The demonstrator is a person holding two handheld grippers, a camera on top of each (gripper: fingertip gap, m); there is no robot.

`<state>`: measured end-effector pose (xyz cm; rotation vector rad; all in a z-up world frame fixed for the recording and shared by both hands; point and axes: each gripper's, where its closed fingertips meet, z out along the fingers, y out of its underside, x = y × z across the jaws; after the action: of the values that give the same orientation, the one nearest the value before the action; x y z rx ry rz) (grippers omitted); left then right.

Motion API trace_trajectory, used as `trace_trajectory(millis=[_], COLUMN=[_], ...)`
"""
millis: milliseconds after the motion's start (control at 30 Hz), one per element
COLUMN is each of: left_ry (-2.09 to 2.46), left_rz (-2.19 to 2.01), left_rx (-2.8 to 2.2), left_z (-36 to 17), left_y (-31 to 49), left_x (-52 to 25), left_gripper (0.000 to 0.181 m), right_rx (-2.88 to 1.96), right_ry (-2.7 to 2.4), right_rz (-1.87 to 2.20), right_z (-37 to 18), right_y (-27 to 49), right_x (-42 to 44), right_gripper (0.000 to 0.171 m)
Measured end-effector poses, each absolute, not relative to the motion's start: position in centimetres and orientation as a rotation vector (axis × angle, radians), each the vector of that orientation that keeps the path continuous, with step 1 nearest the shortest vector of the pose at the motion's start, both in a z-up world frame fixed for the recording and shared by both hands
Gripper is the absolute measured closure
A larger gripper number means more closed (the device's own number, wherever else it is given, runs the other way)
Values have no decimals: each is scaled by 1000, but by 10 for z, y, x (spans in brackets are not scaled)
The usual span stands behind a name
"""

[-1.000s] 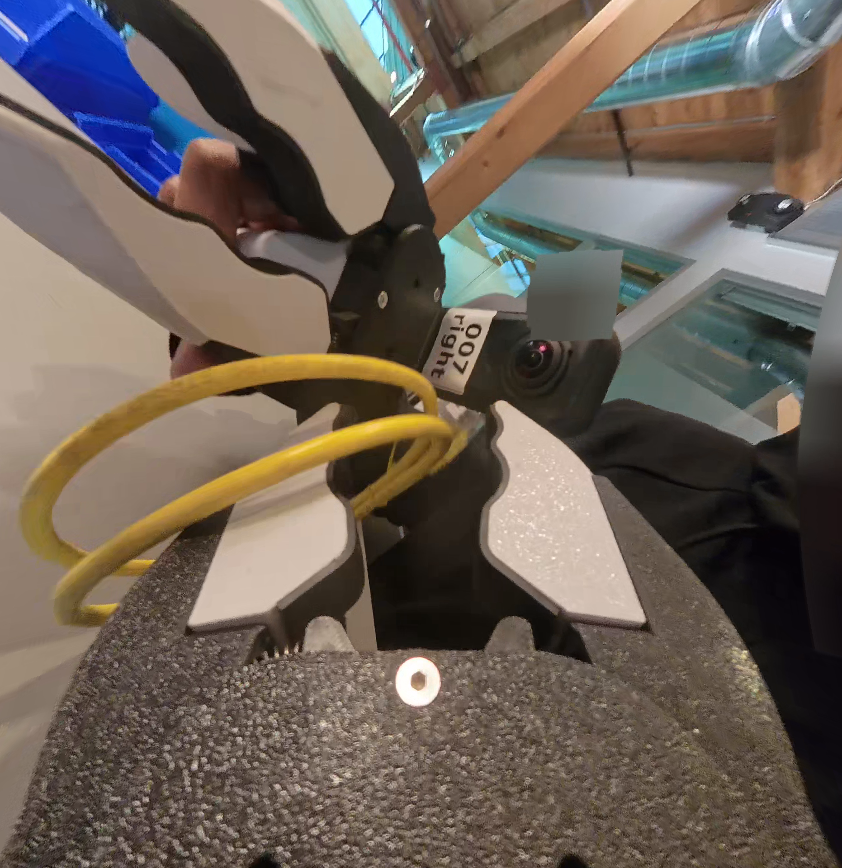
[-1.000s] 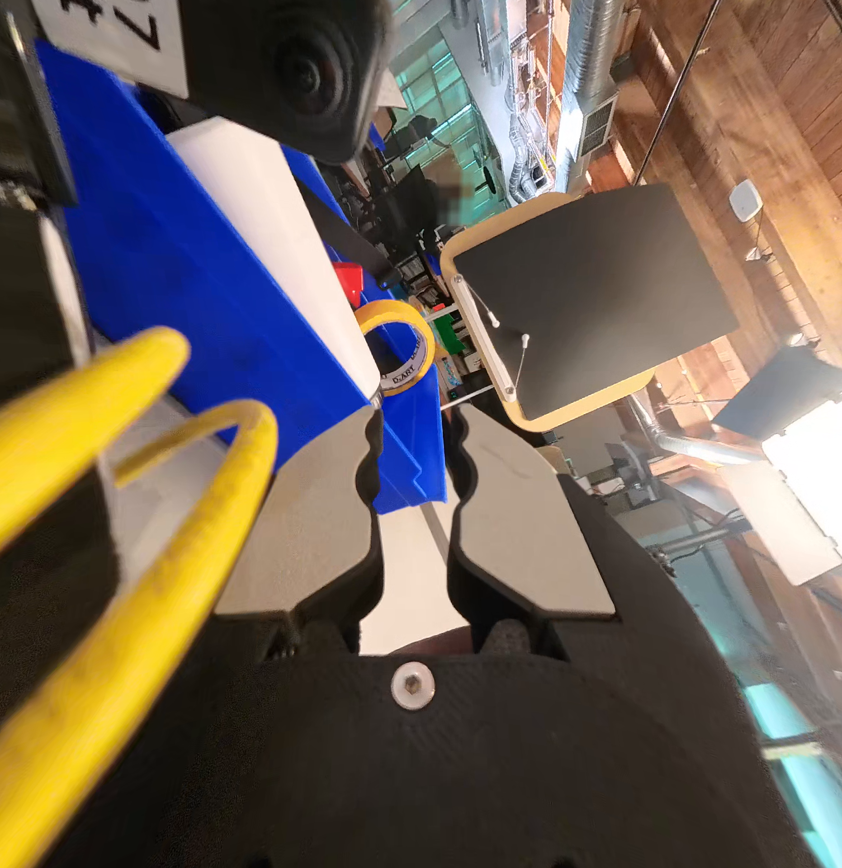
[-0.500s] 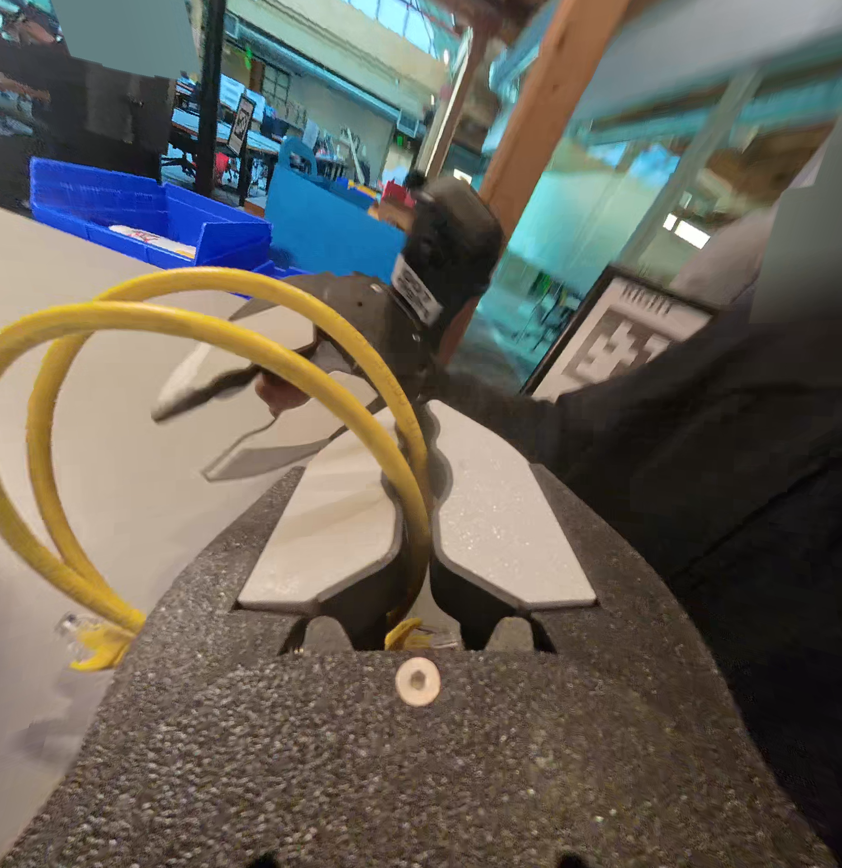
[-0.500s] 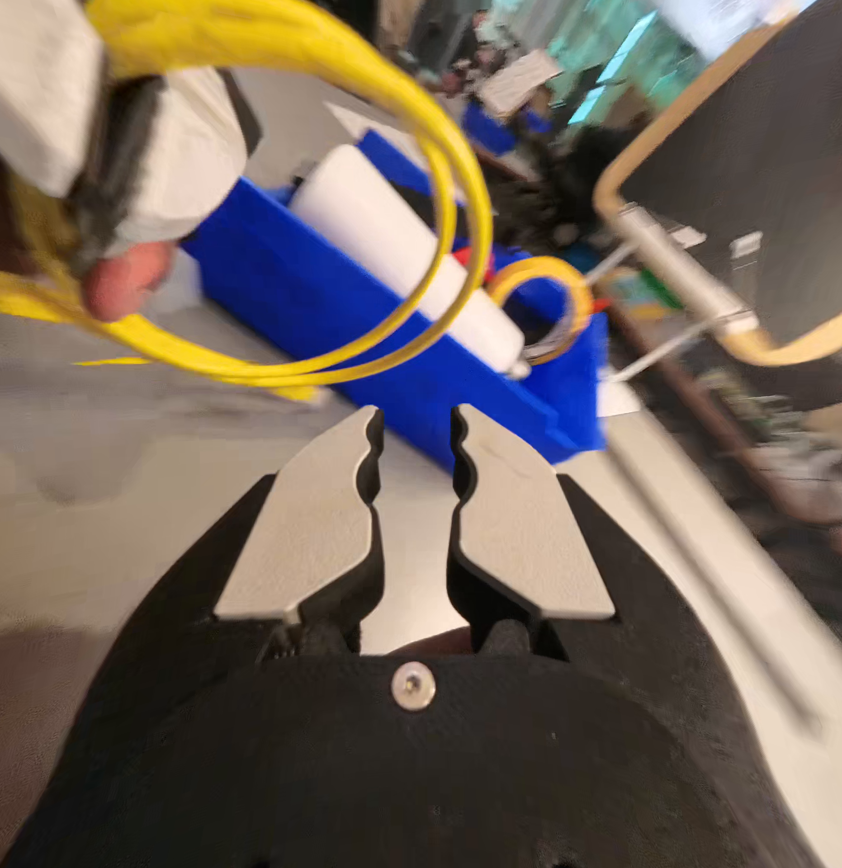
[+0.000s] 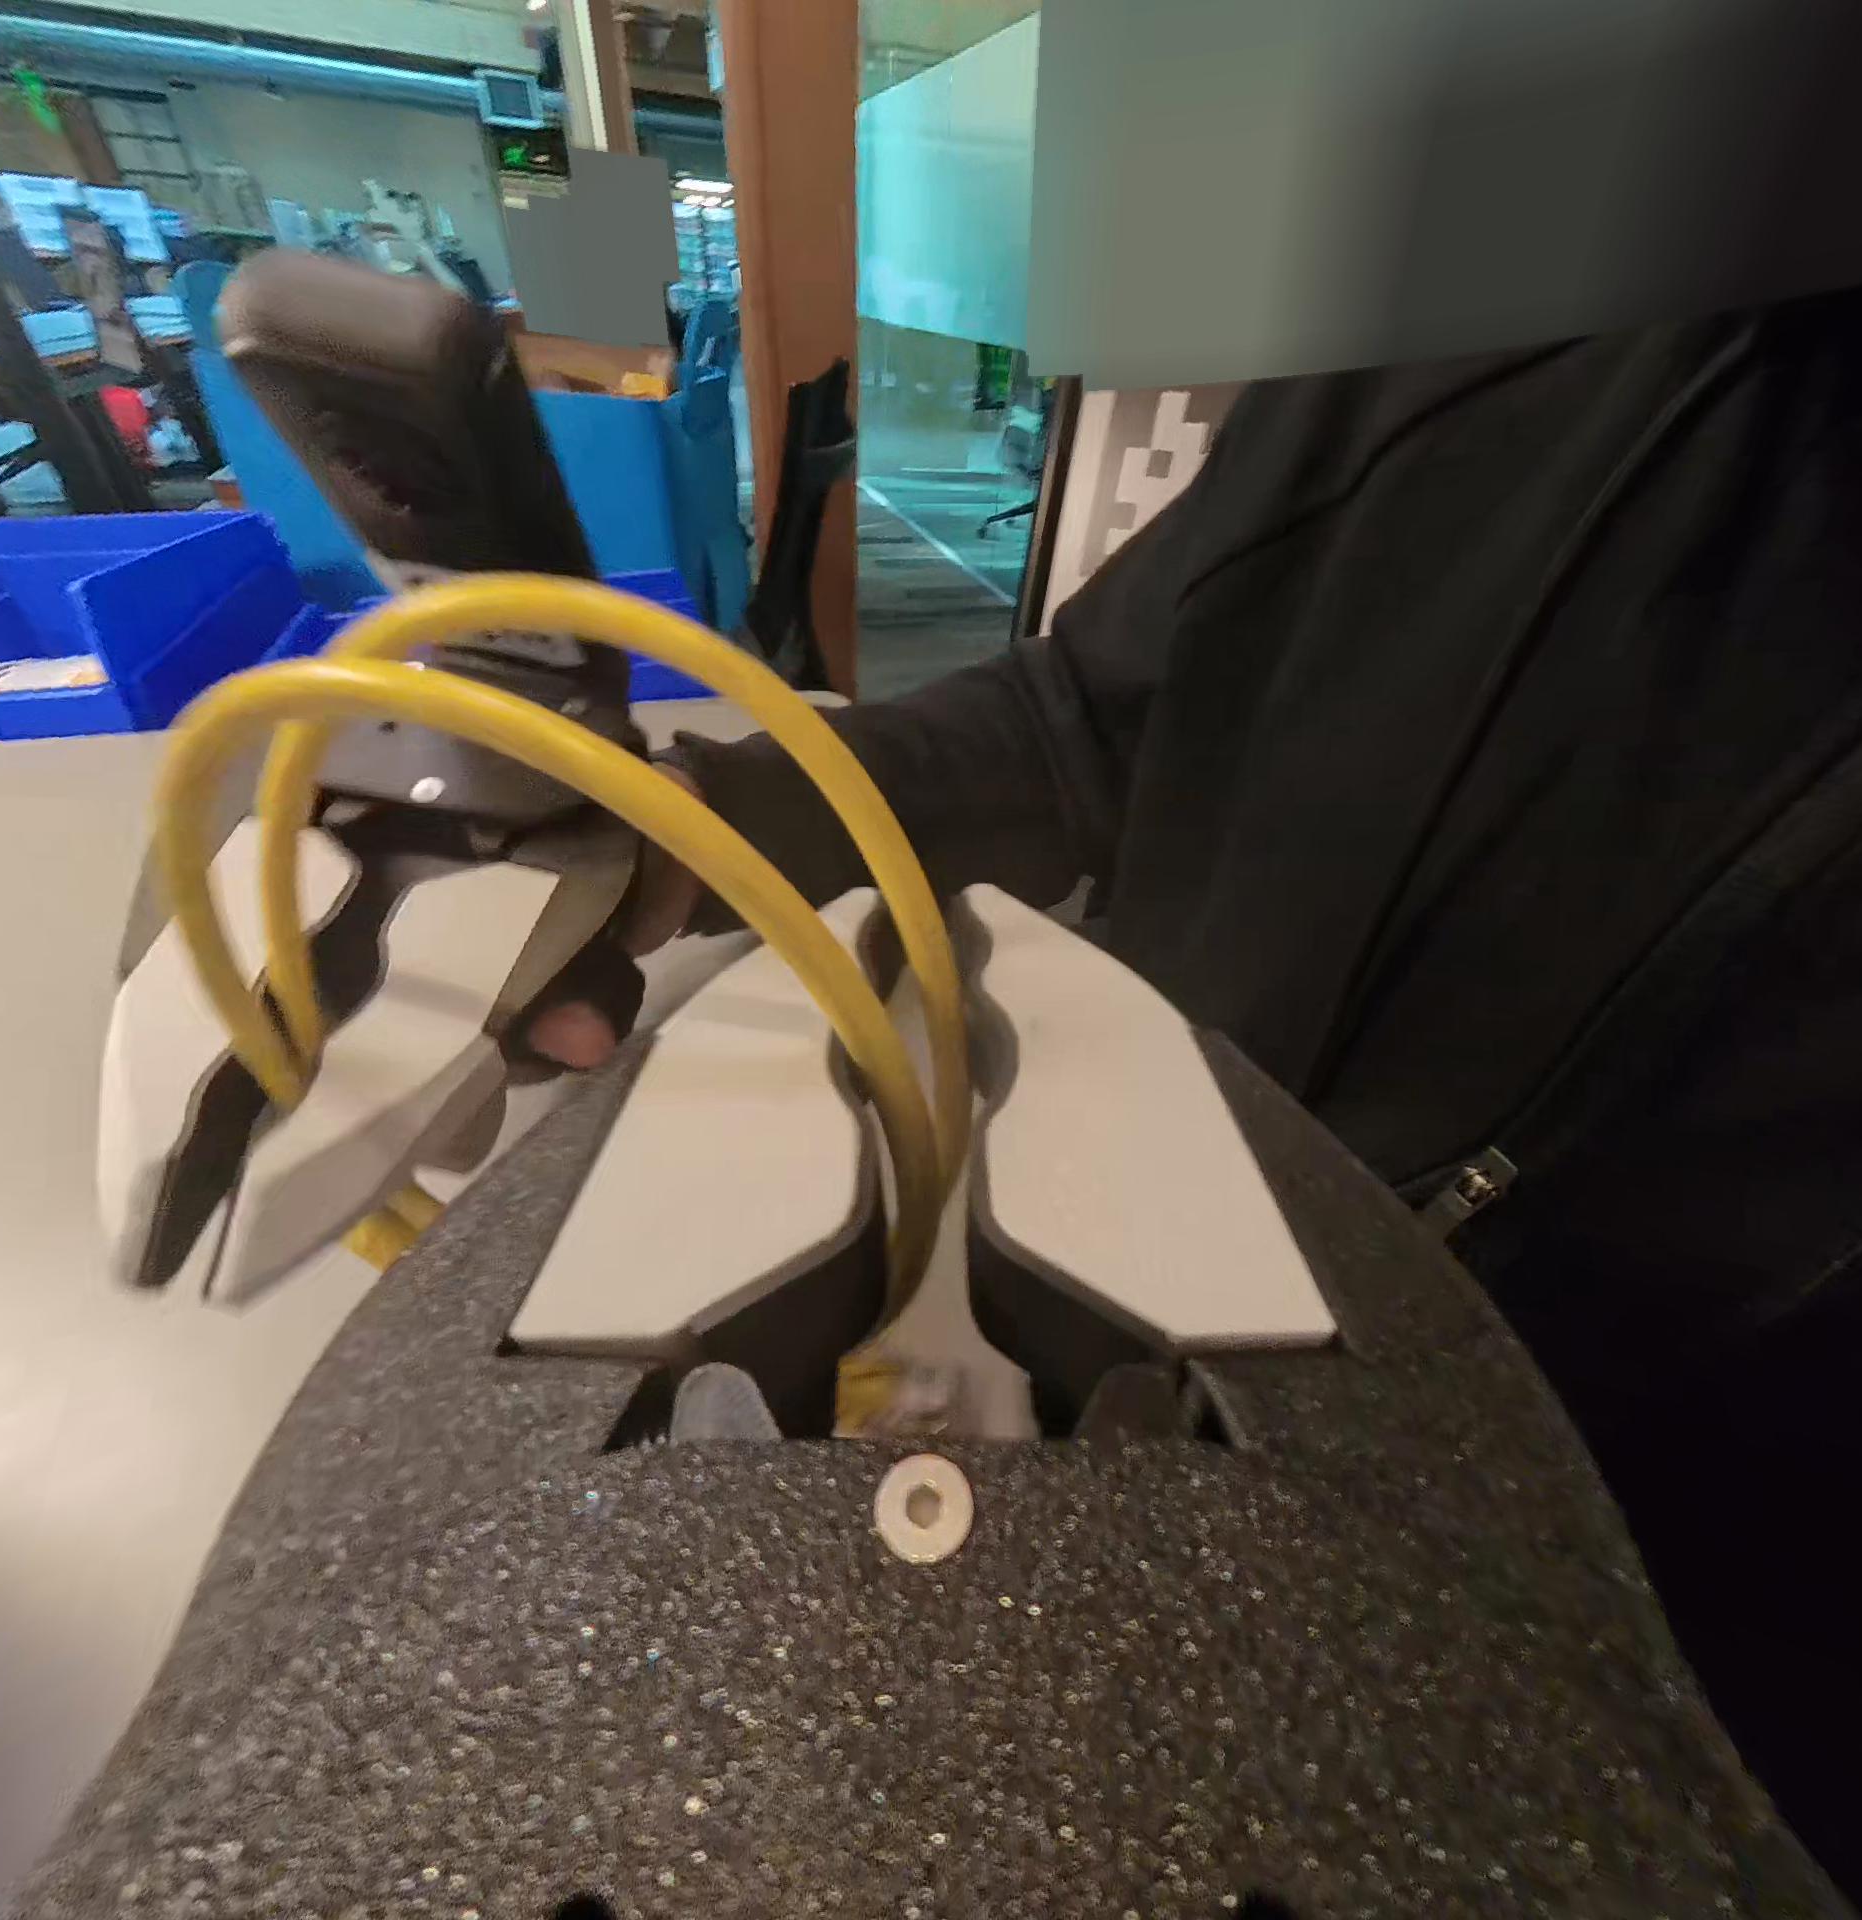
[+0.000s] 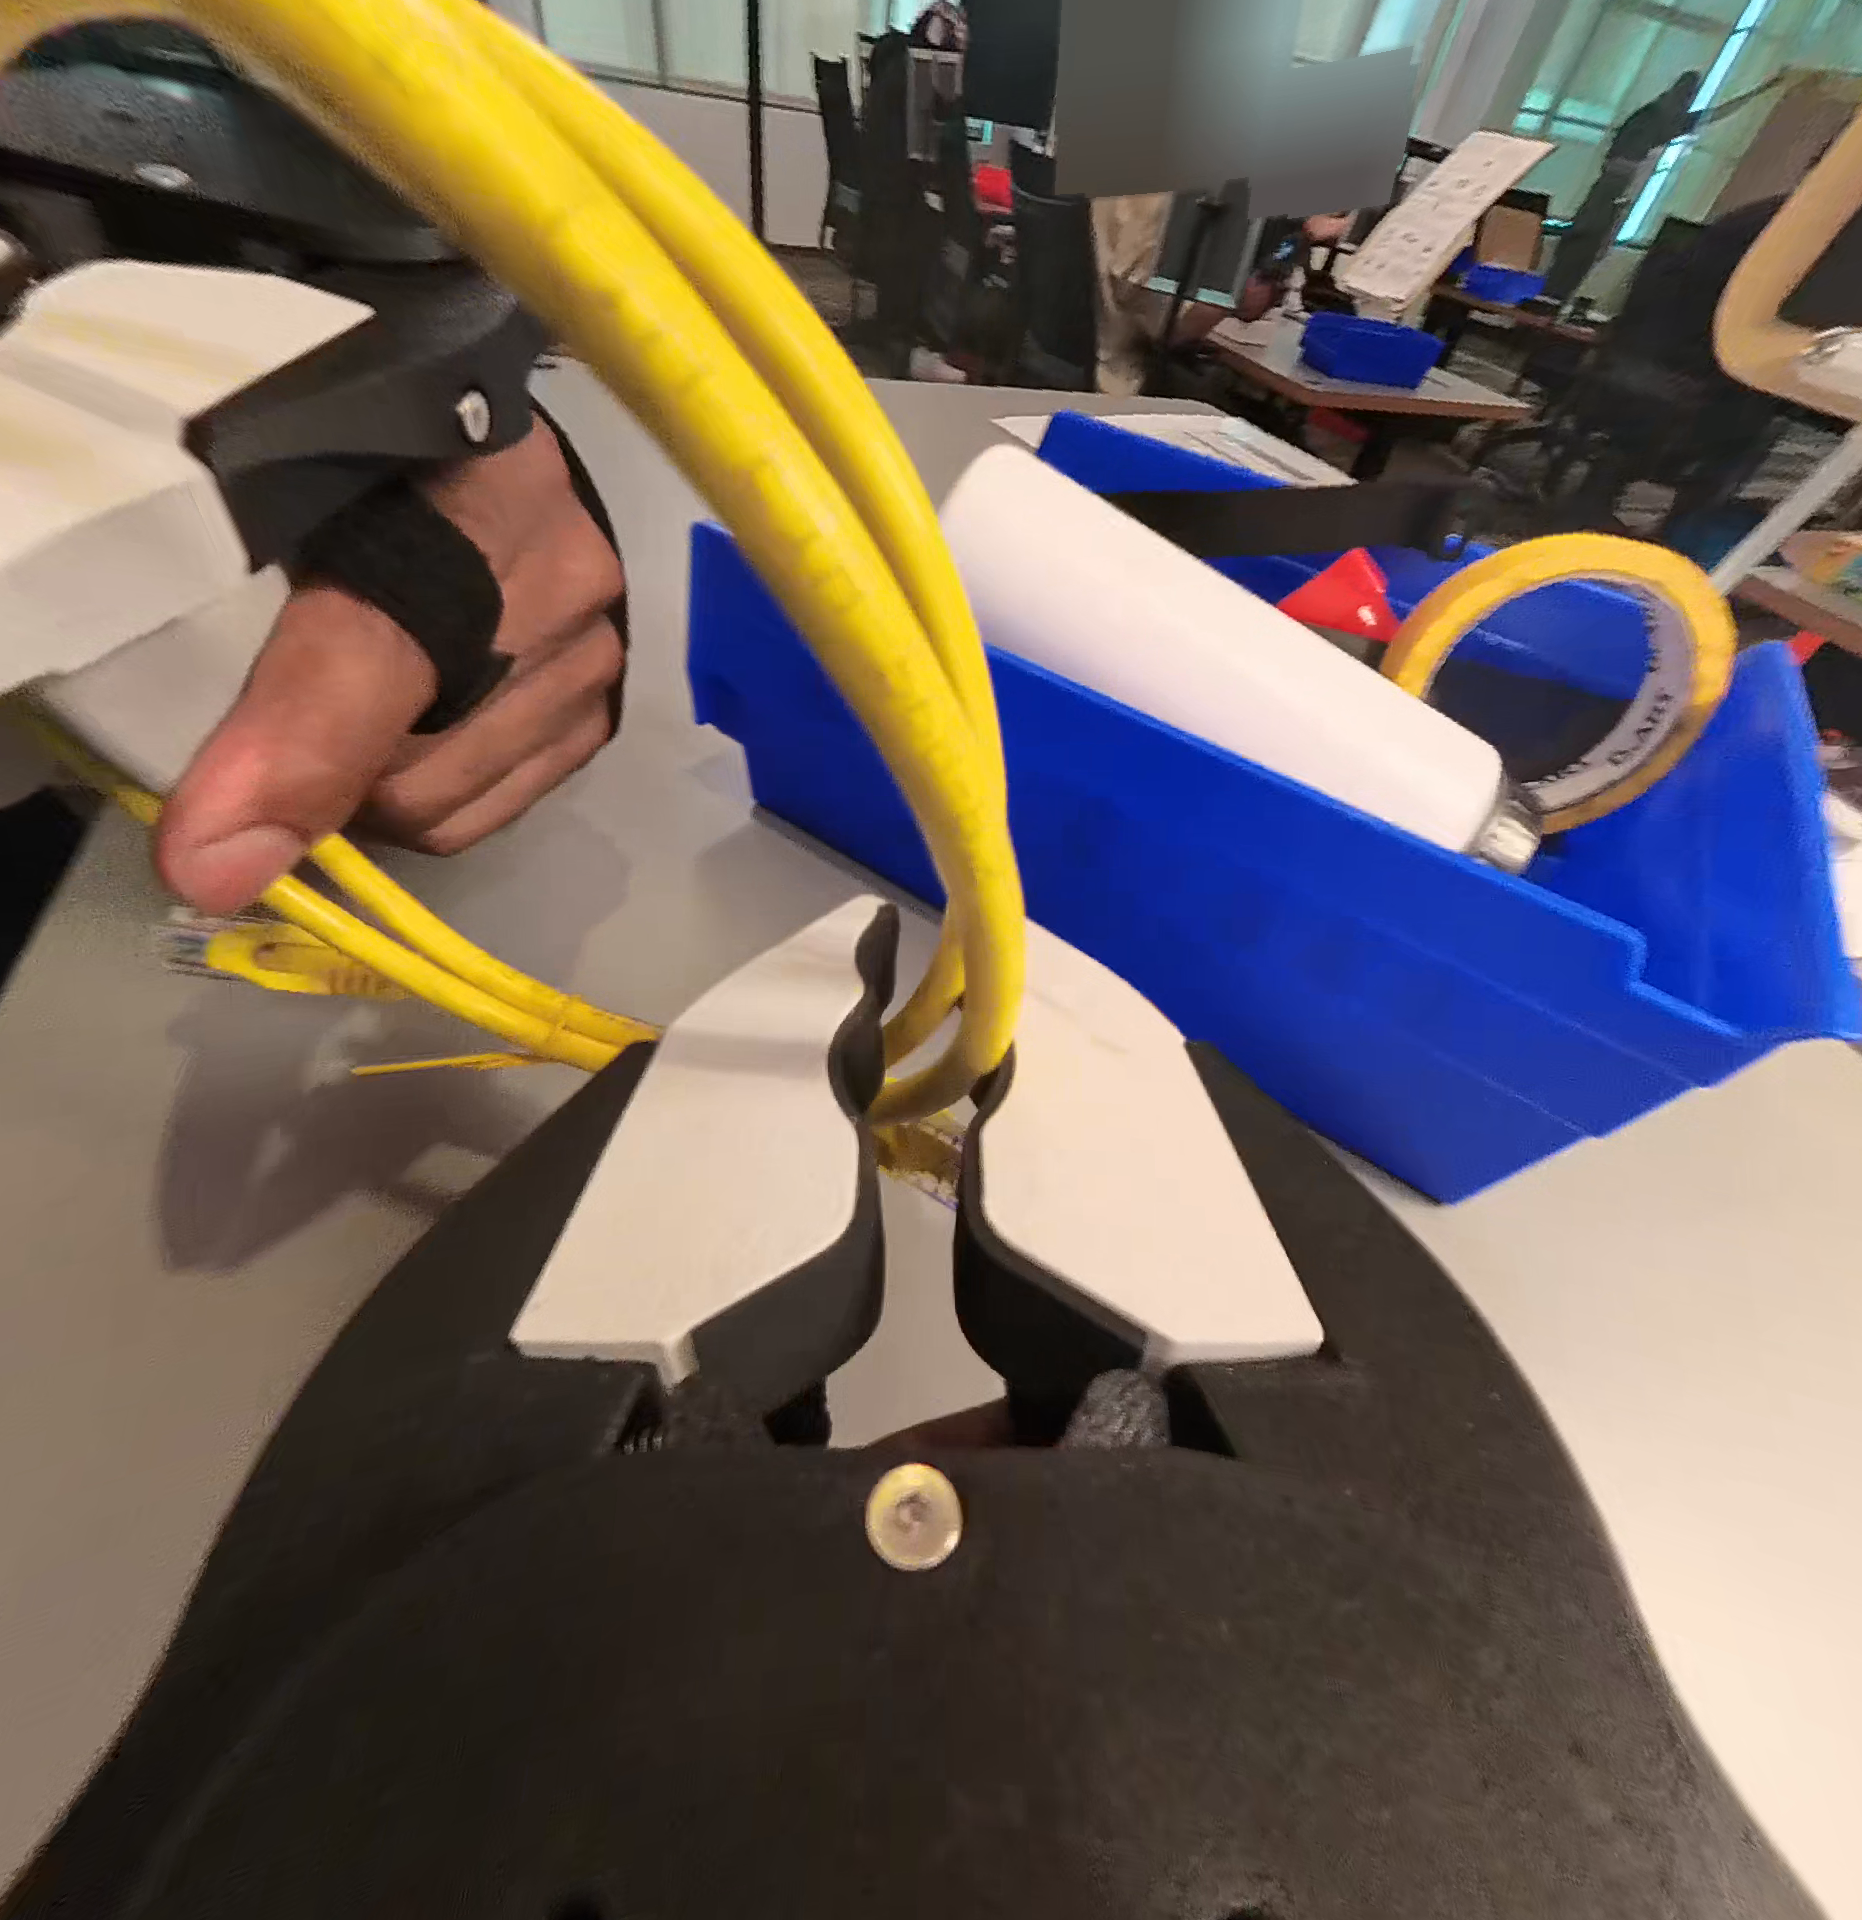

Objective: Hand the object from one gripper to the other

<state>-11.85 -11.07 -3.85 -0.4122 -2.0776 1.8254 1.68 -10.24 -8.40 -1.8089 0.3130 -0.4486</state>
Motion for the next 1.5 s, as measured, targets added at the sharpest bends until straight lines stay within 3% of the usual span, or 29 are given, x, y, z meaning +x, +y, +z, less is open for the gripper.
trace_trajectory(millis=[67, 133, 300, 533, 900, 967, 1033, 1067, 1133, 1233, 1500], left_ry=[-2151, -2258, -2393, -2083, -2107, -2089, -2034, -2042, -2038, -2053, -2105], left_rz=[1768, 1708, 1711, 1742, 1624, 1560, 1516, 1528, 1565, 1615, 1565], left_rx=[-346, -301, -71, 450, 479, 440, 363, 364, 369, 430, 530], left_z=[-43, -50, -53, -40, -64, -68, -66, -66, -63, -61, -81], left_y=[-109, -106, -100, -99, -111, -112, -111, -110, -111, -113, -127], left_x=[-109, -97, -60, -18, -25, -35, -47, -46, -44, -36, -40], left_gripper=[136, 117, 102, 105, 110, 122, 160, 168, 171, 171, 173], right_rx=[-1808, -1819, -1757, -1449, -1207, -1193, -1202, -1205, -1222, -1304, -1463], right_ry=[326, 331, 208, -77, -169, -179, -182, -173, -132, -74, -133], right_rz=[-605, -812, -1364, -1736, -1394, -1363, -1366, -1371, -1366, -1382, -1343], right_z=[-78, -72, -43, 6, 29, 29, 27, 26, 25, 18, 0], right_y=[-117, -135, -167, -164, -120, -113, -110, -111, -119, -135, -147], right_x=[29, 43, 56, 22, -30, -35, -35, -33, -26, -10, -9], right_gripper=[168, 168, 167, 169, 170, 170, 170, 170, 166, 145, 127])
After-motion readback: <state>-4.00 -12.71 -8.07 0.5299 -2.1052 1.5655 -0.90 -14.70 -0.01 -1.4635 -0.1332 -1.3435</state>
